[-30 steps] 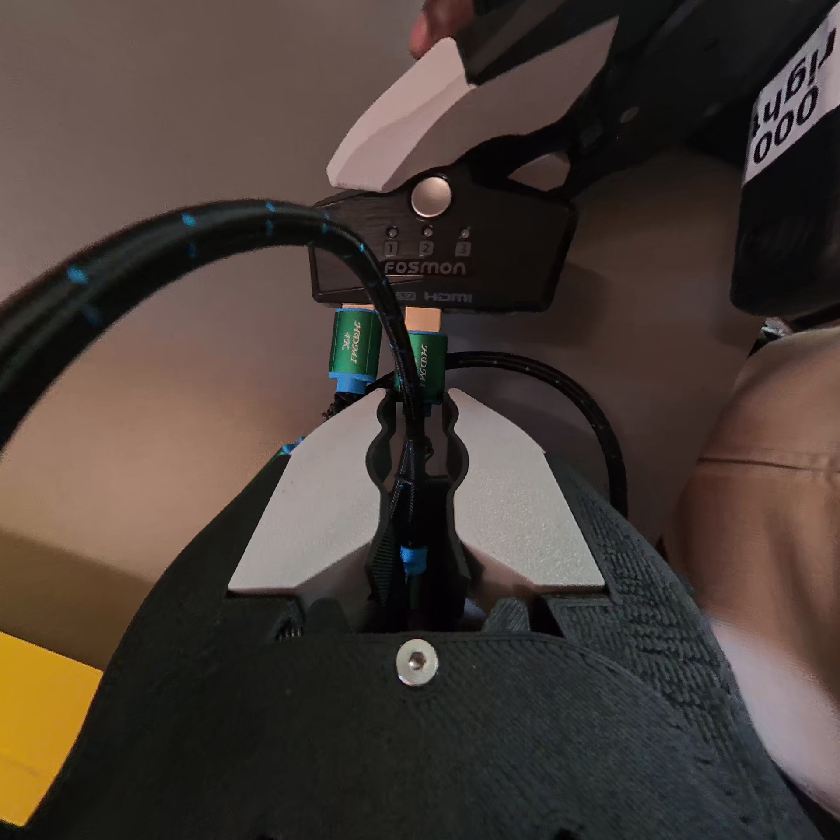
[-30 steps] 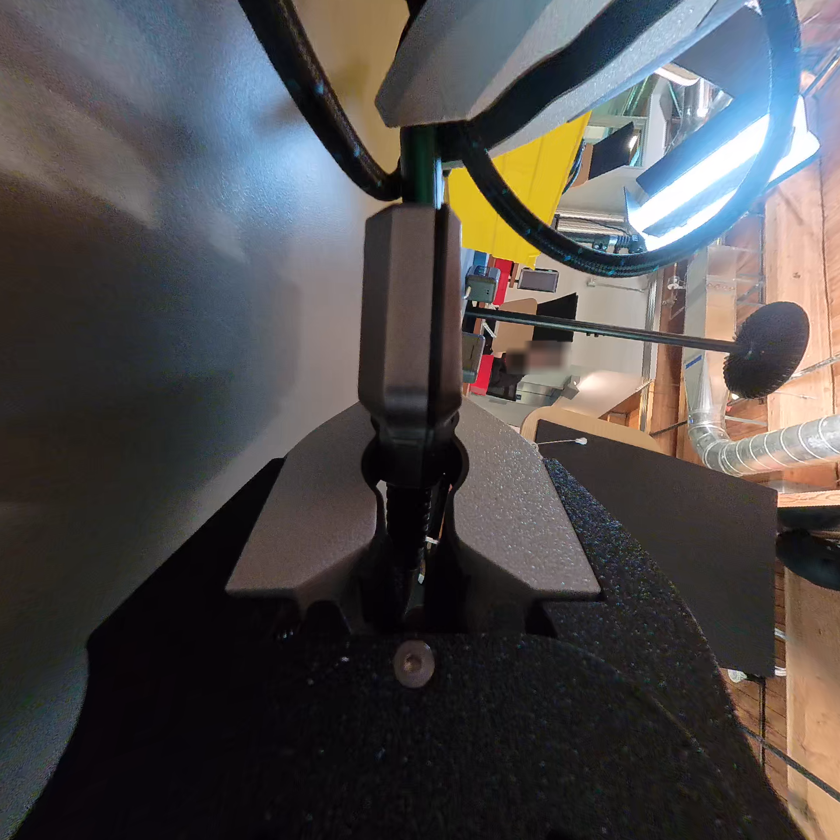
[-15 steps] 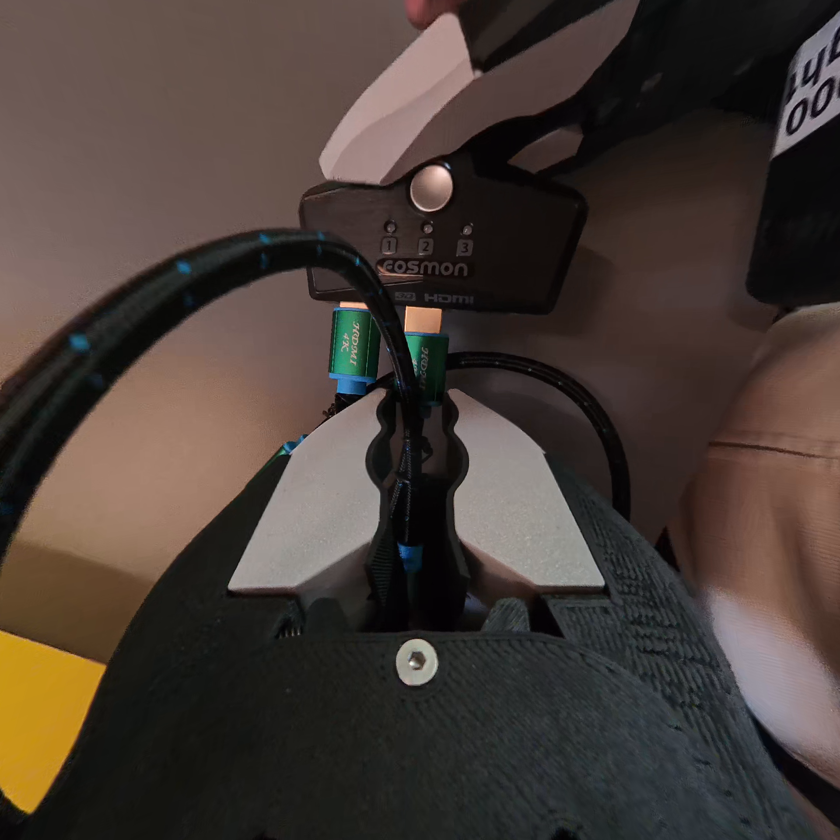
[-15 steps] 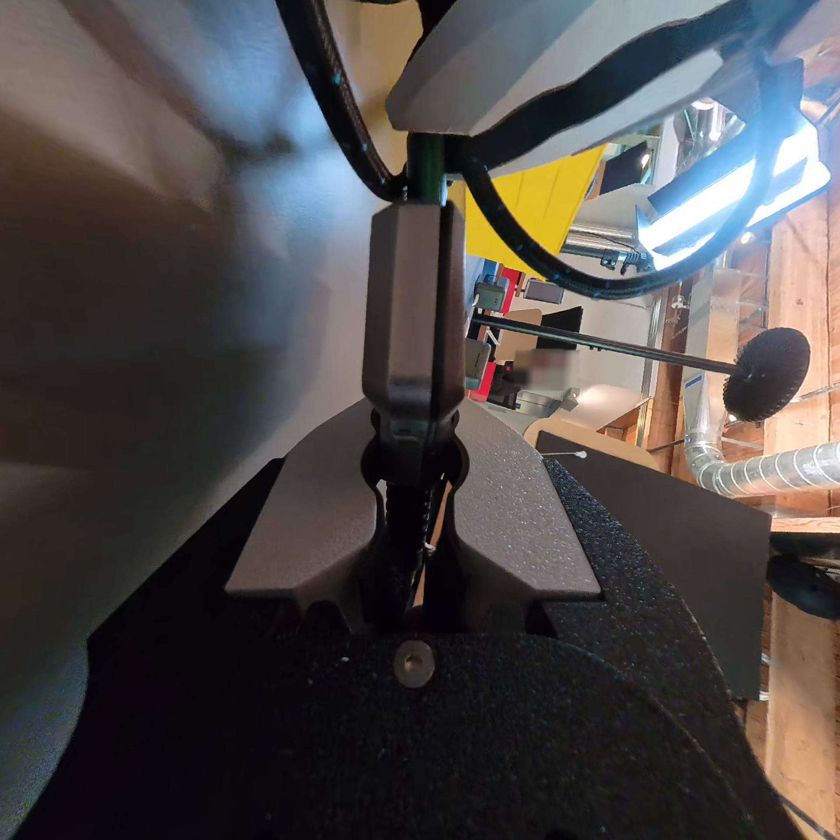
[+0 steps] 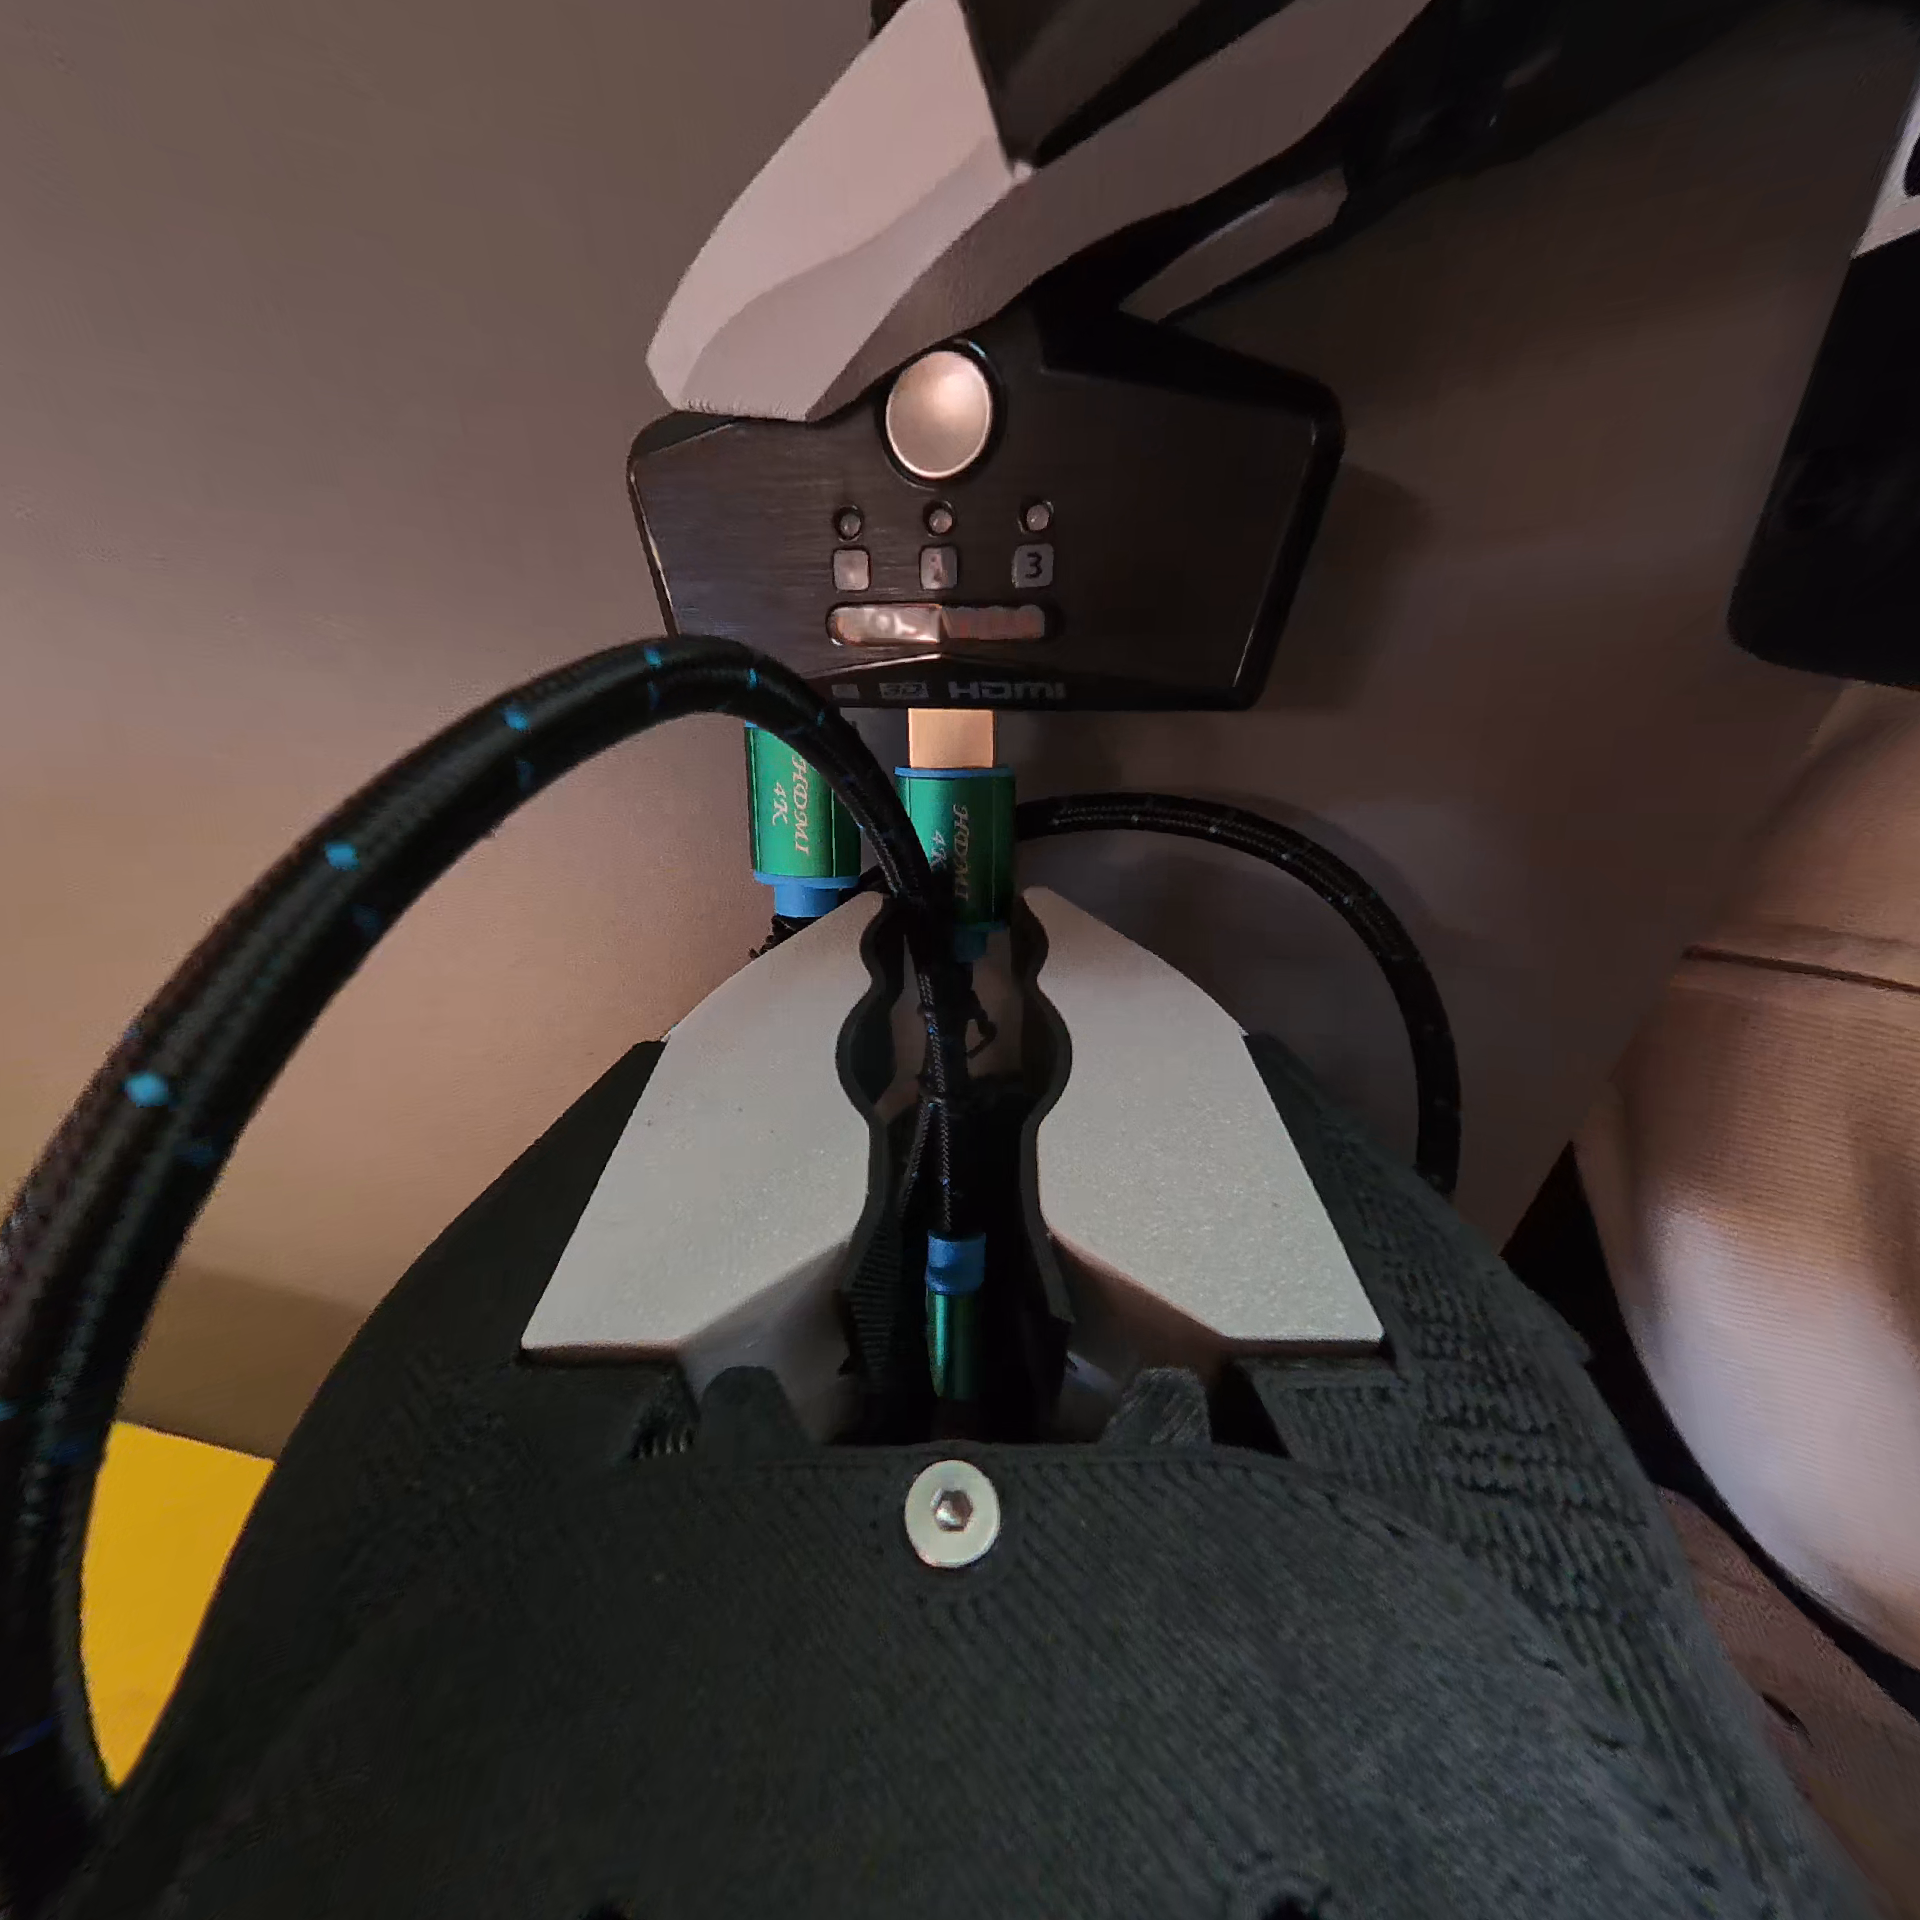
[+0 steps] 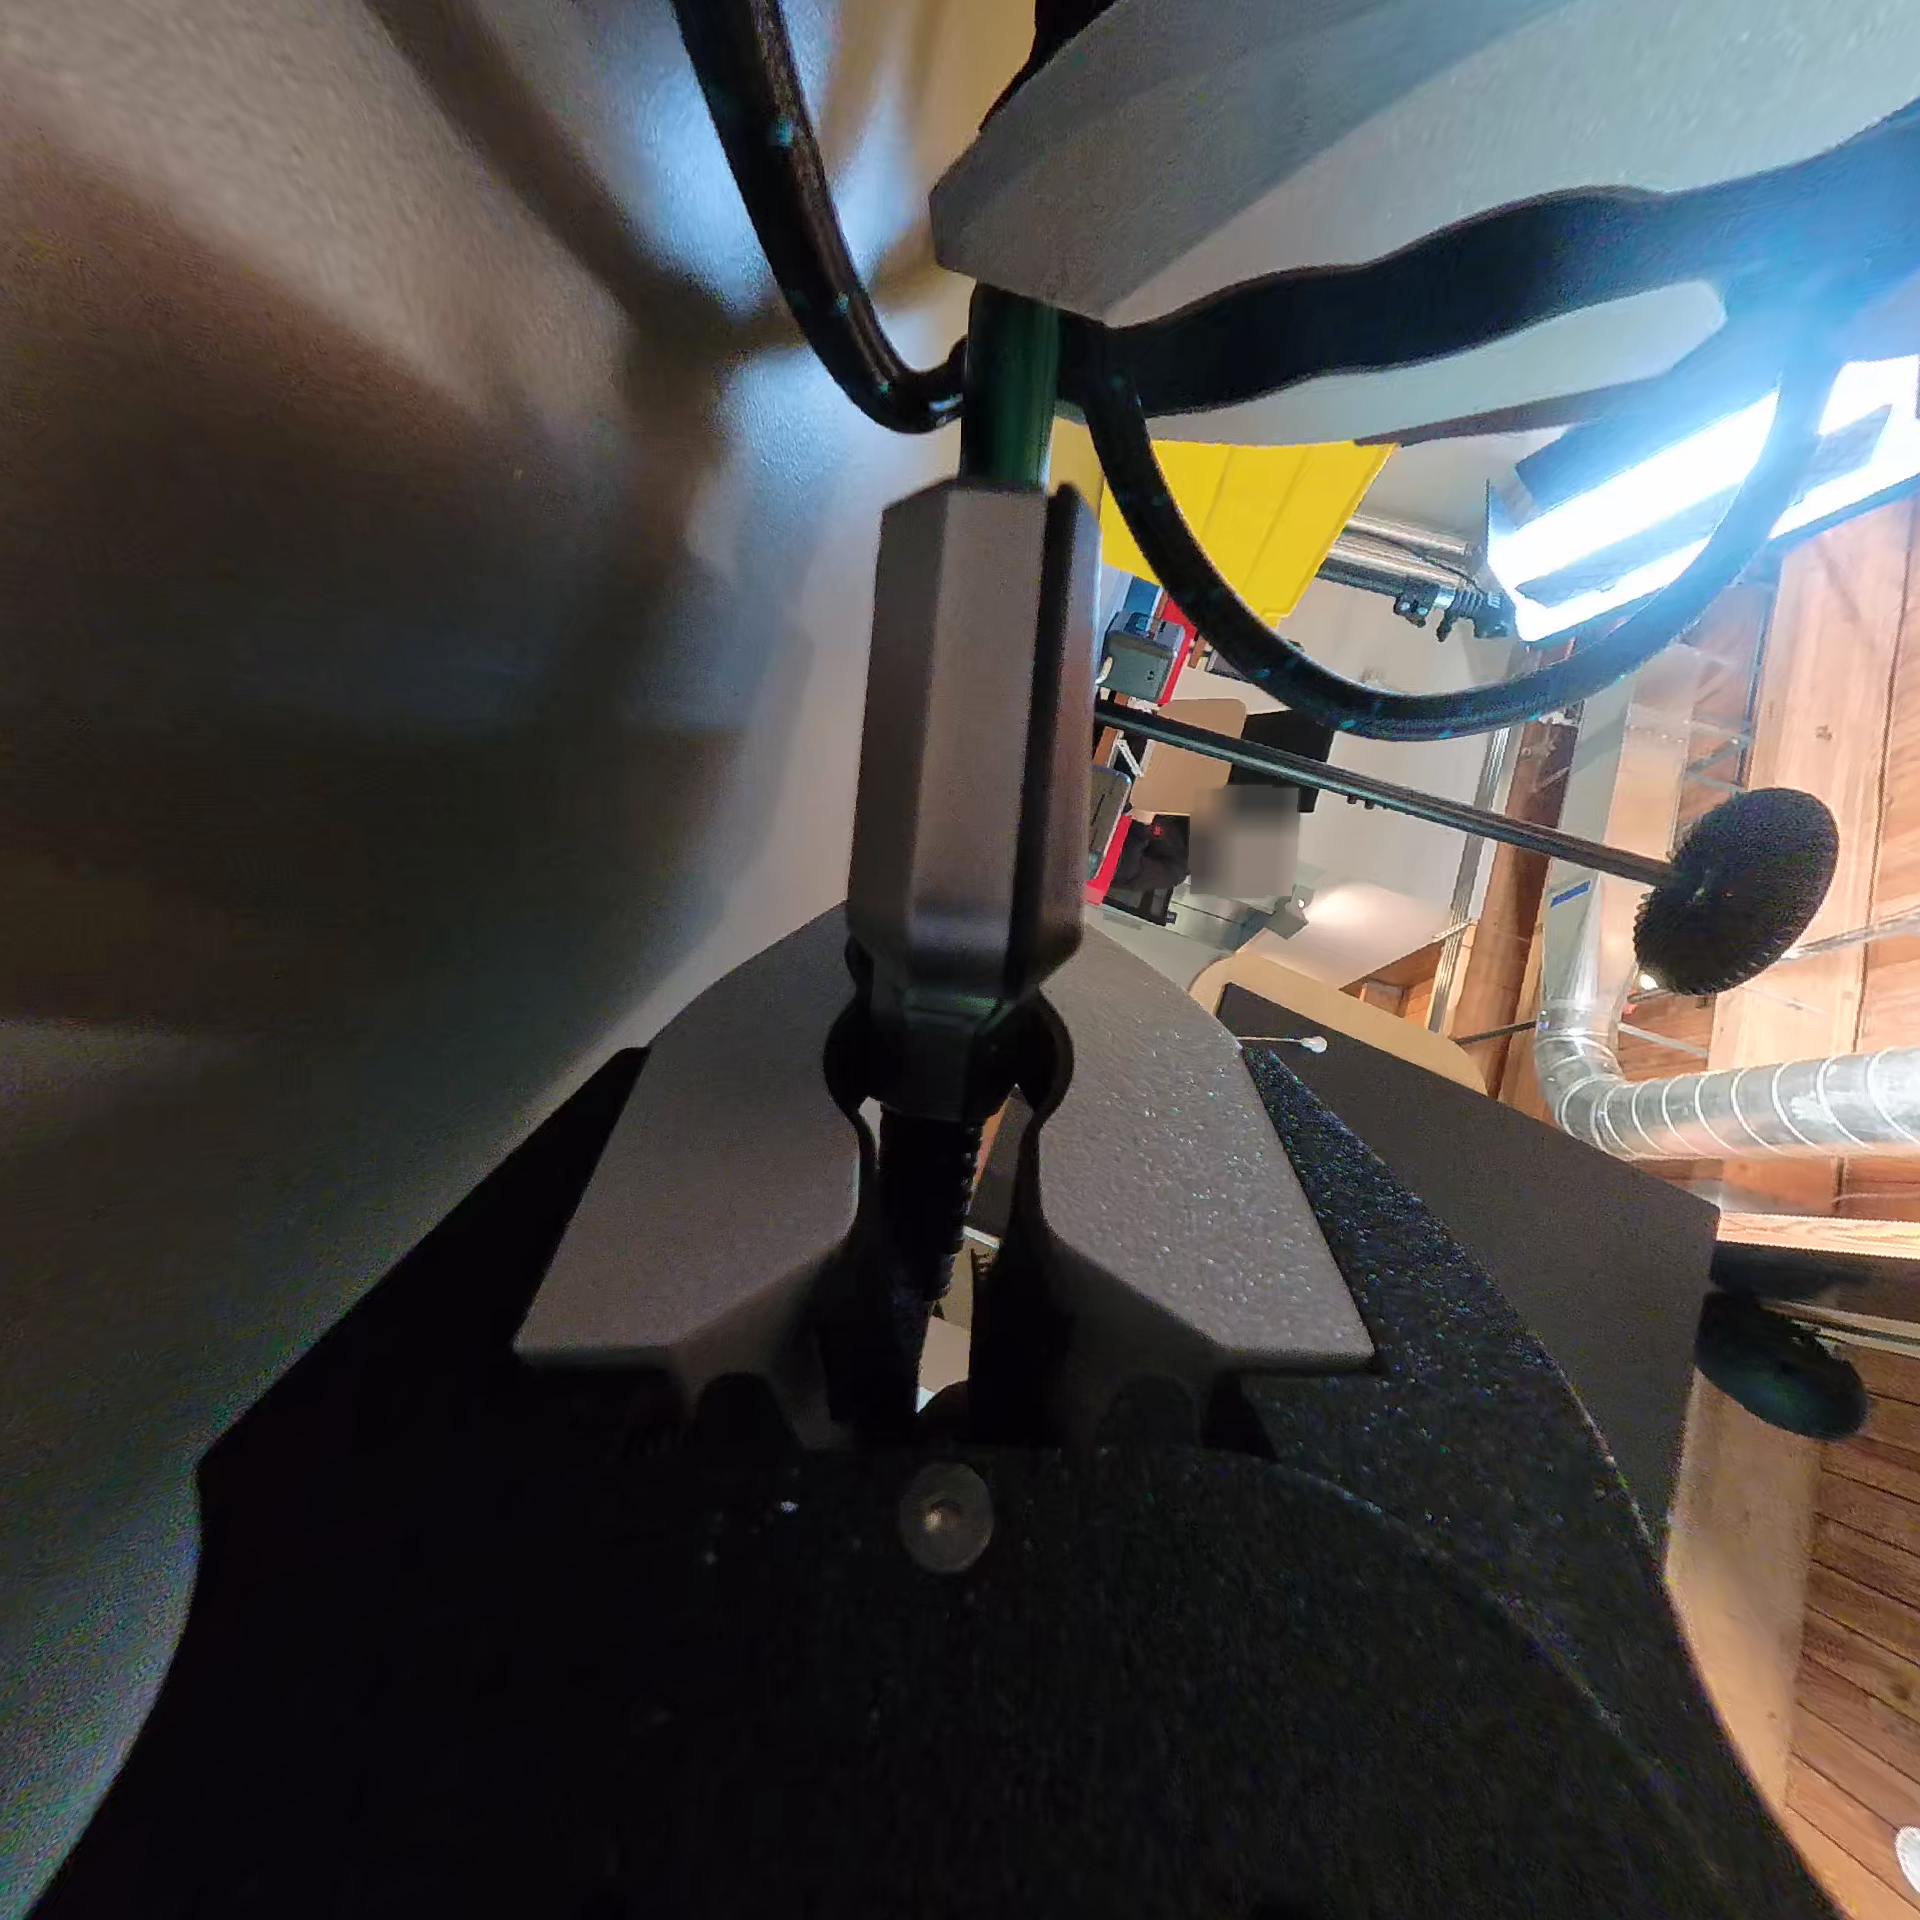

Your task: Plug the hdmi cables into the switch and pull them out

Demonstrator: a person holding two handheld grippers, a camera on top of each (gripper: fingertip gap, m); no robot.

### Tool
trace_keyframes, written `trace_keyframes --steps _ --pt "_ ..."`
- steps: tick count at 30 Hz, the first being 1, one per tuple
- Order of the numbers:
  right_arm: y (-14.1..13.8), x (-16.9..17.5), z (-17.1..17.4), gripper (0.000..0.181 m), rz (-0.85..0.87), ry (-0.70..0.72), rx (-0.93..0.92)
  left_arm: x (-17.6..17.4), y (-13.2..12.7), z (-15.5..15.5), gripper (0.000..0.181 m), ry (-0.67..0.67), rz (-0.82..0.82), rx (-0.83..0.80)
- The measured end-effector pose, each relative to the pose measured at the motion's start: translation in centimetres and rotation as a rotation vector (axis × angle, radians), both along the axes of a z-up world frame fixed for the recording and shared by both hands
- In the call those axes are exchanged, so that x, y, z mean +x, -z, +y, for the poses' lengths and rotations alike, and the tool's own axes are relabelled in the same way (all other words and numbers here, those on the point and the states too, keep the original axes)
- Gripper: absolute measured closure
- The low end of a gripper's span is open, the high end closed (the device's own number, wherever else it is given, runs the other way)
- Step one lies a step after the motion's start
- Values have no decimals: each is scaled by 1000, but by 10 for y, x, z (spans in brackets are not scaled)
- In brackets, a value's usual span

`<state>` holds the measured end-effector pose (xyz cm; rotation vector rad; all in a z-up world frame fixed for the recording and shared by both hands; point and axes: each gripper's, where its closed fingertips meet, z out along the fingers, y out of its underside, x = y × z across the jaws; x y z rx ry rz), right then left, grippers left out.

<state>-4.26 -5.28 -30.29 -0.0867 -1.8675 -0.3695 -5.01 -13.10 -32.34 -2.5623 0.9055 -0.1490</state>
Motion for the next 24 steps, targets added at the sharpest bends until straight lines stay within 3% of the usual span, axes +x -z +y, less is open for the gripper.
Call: trace_keyframes --steps 9,14,17,21,24 --pt "10 3 8 158 -33 27 -290 6 -5 8 161 31 -97 -66" --pt "15 2 9 158 -52 35 -252 7 -1 9 161 15 -159 -70" --pt "10 3 8 158 -38 26 -99 7 0 8 161 -2 -192 -36" --pt "3 -1 5 157 -64 12 77 5 0 8 162 23 -119 34" --pt "2 -2 2 158 -66 -12 64 6 -2 10 163 64 -84 100"
